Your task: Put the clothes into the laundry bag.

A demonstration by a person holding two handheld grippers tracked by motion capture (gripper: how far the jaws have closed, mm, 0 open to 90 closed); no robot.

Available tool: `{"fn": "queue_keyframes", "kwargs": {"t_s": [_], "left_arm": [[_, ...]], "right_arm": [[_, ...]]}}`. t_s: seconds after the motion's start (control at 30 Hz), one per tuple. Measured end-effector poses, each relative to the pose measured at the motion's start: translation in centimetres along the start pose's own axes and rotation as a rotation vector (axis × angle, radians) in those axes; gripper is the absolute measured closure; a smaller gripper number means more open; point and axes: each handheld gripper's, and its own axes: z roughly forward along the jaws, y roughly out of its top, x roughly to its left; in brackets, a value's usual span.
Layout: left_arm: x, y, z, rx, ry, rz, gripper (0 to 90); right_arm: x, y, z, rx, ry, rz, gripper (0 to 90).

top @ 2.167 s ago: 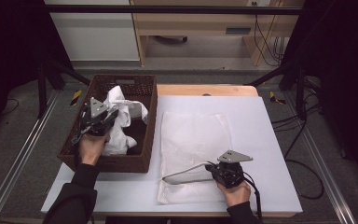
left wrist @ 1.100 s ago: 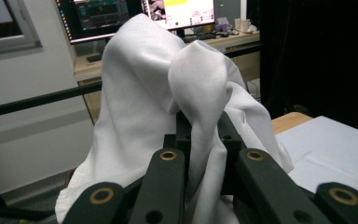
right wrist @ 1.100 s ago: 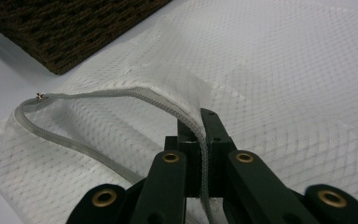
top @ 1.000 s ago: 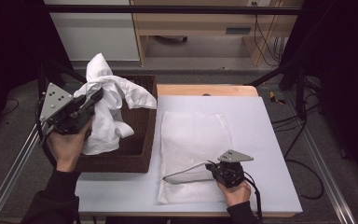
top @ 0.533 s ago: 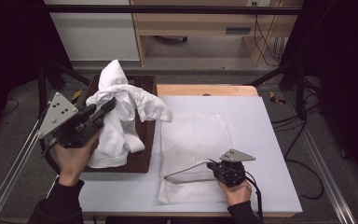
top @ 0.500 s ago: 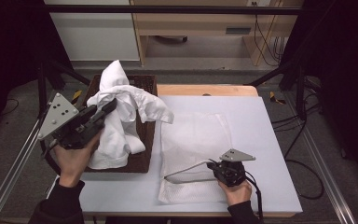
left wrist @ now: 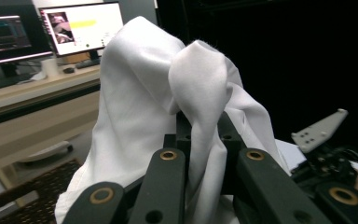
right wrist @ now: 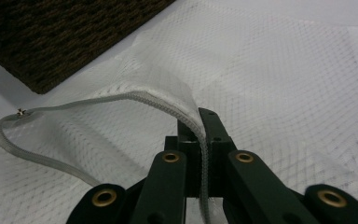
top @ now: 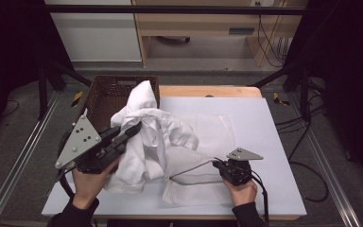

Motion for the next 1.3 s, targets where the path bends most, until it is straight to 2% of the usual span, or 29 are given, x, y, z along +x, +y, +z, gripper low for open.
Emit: {"fn": "queue_keyframes", "kwargs": {"t_s": [0.27,0.43,0.7,0.8,1.07,1.23,1.3], "left_arm": [[-2.7,-1.3,0.2,0.004,-0.097,-0.004,83.1],[-4.4,-2.9,0.4,0.020,-0.174,-0.018,83.0],[-5.8,-5.6,1.5,0.071,-0.255,-0.054,83.0],[-6.4,-6.7,2.1,0.088,-0.319,-0.072,83.0],[-8.4,-9.4,4.1,0.211,-0.410,-0.045,83.0],[-9.4,-11.1,6.2,0.291,-0.456,-0.055,82.9],[-9.5,-11.5,6.9,0.309,-0.474,-0.067,82.9]], "right_arm": [[-0.6,0.2,0.8,0.003,-0.011,0.021,88.1],[-1.0,0.3,1.1,-0.006,-0.014,0.031,88.1],[-1.1,0.4,1.2,-0.013,-0.003,0.041,88.1],[-1.2,0.4,1.2,-0.017,-0.006,0.040,88.1],[-1.2,0.4,1.1,-0.028,-0.012,0.036,88.1],[-1.1,0.4,1.0,-0.035,-0.009,0.038,88.1],[-1.0,0.4,1.1,-0.033,-0.010,0.034,88.1]]}}
